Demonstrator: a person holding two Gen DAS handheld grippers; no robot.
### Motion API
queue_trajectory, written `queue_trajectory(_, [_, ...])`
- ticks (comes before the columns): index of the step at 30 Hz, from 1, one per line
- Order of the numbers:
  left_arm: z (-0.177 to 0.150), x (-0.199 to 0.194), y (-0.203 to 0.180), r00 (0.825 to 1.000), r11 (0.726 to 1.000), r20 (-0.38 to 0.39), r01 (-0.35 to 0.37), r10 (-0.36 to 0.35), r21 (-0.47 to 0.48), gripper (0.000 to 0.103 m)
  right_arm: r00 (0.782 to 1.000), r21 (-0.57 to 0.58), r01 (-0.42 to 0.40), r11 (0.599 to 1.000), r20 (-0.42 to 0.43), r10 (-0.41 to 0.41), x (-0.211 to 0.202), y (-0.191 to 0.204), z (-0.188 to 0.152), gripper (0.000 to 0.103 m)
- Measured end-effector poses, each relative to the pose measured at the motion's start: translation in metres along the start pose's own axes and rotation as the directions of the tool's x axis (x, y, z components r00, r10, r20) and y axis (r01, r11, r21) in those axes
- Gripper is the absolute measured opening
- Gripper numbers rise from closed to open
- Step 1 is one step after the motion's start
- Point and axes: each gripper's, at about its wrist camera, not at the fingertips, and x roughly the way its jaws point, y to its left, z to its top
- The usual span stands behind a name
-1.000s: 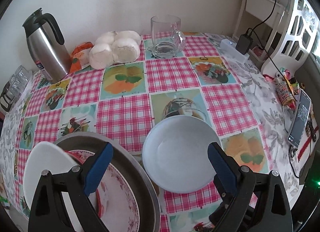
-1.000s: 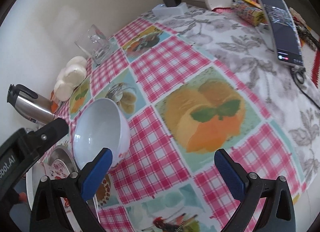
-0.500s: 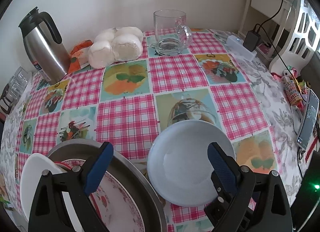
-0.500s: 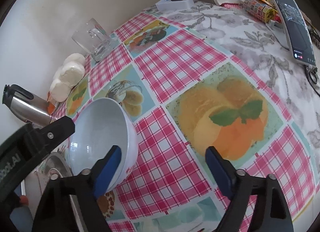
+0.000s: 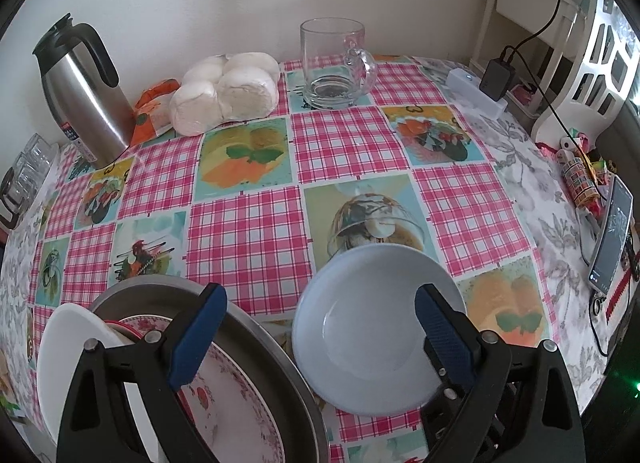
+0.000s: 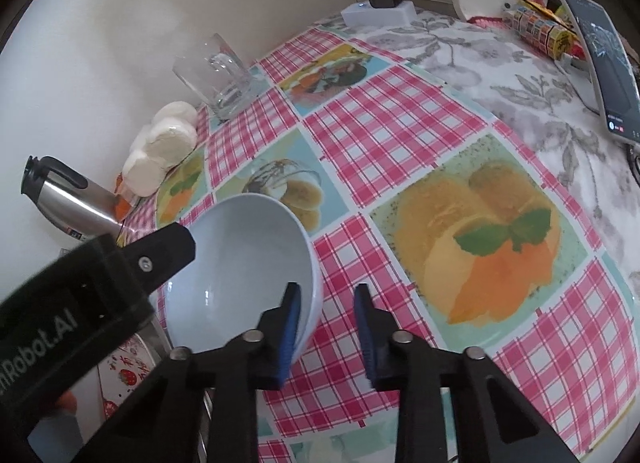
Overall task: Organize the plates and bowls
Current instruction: 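Close both grippers on the pale blue bowl's rim, then lift the pale blue bowl with both grippers and carry it over the stack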
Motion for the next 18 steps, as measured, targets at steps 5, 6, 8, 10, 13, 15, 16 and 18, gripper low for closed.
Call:
queue_trajectory(5, [-0.001, 0.0, -0.001, 1.0, 1.0, -0.003, 0.001, -0.001, 0.008, 0.095, 1.0, 0.05, -0.004, 0.999, 0.0, 0.004, -0.003, -0.015, 0.003, 0.017])
queue_trajectory(6, [-0.001, 0.0, -0.002, 1.0, 1.0, -0.004, 0.001, -0.001, 0.012, 0.095, 1.0, 0.056, -0.009, 0.998, 0.003, 0.009, -0.004, -0.018, 0.004, 0.017])
queue_trajectory(8, [-0.001, 0.001, -0.004, 1.0, 1.0, -0.007, 0.001, -0.001, 0.024, 0.089, 1.0, 0.068, 0.0, 0.998, 0.004, 0.0, -0.005, -0.021, 0.005, 0.017])
queue_trajectory(10, [-0.002, 0.002, -0.005, 1.0, 0.999, -0.01, -0.01, 0.011, 0.035, 0.088, 1.0, 0.089, 0.0, 0.996, 0.005, -0.001, -0.006, -0.027, 0.007, 0.017])
queue_trajectory(13, [-0.002, 0.003, -0.006, 1.0, 0.999, -0.011, -0.019, 0.019, 0.042, 0.088, 1.0, 0.108, -0.003, 0.994, -0.002, 0.003, -0.006, -0.035, 0.007, 0.017])
queue_trajectory(15, [-0.002, 0.002, -0.005, 1.0, 0.999, -0.011, -0.017, 0.017, 0.04, 0.088, 1.0, 0.12, -0.004, 0.993, -0.007, 0.005, -0.005, -0.038, 0.008, 0.017])
queue_trajectory(16, [-0.002, 0.002, -0.005, 1.0, 0.999, -0.011, -0.016, 0.016, 0.039, 0.088, 1.0, 0.124, -0.004, 0.992, -0.009, 0.005, -0.005, -0.04, 0.008, 0.016])
queue_trajectory(18, [-0.002, 0.002, -0.004, 1.0, 0.999, -0.013, -0.018, 0.018, 0.038, 0.086, 1.0, 0.127, -0.002, 0.992, -0.014, 0.003, -0.003, -0.041, 0.008, 0.017])
